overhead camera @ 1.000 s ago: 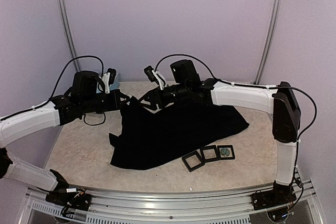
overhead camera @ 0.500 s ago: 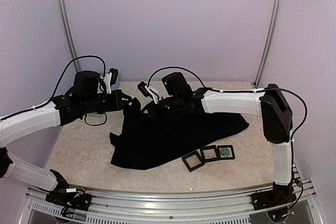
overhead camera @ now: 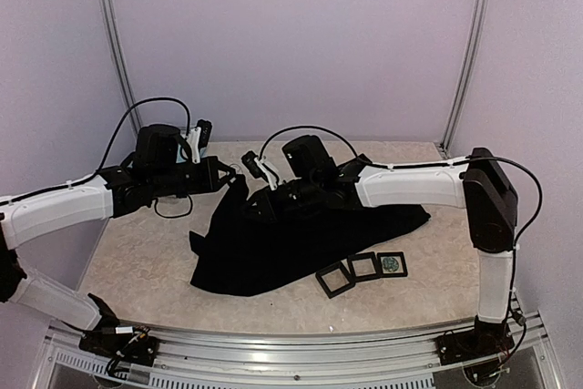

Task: Remove the brooch from the garment
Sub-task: Pass from the left arm to the right

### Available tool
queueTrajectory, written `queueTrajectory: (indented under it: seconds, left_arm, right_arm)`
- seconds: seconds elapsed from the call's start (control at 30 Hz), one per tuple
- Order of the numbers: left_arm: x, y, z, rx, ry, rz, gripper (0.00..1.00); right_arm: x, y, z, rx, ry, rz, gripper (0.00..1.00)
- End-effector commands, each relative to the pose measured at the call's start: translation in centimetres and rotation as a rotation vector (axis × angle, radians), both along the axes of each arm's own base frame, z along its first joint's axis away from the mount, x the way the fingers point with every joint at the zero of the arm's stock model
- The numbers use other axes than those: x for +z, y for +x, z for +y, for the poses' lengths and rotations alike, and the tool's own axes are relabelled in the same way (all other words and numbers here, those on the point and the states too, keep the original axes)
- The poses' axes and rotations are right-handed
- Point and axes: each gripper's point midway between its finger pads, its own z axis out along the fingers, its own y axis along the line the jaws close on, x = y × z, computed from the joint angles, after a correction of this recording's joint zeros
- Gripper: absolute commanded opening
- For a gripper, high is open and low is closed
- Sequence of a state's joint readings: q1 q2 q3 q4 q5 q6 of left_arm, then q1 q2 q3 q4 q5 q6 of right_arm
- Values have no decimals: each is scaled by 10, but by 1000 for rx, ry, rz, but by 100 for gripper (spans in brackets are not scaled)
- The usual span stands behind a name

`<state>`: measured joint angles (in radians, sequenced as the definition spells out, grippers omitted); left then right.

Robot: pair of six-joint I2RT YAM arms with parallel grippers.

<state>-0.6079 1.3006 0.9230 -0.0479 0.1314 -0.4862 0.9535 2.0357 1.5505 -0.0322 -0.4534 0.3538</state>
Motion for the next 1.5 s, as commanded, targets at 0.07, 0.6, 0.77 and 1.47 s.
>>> queueTrajectory:
  seconds: [0.07,0.6,0.77,1.47]
  left_arm:
    - [38,4,-12,-28,-131,-90,0]
    - [52,-43,-32,-216,-368,7,0]
    - [62,-46,-29,-214,-381,-27,0]
    - [69,-49,-35,-255,-444,-3,0]
  right_arm:
    - [64,1,-31,-116,101,-11,38]
    - [95,12,-47,-15,304,97,48]
    - [100,17,-43,-23,356,145,45]
    - [93,7,-36,53,430,221,11]
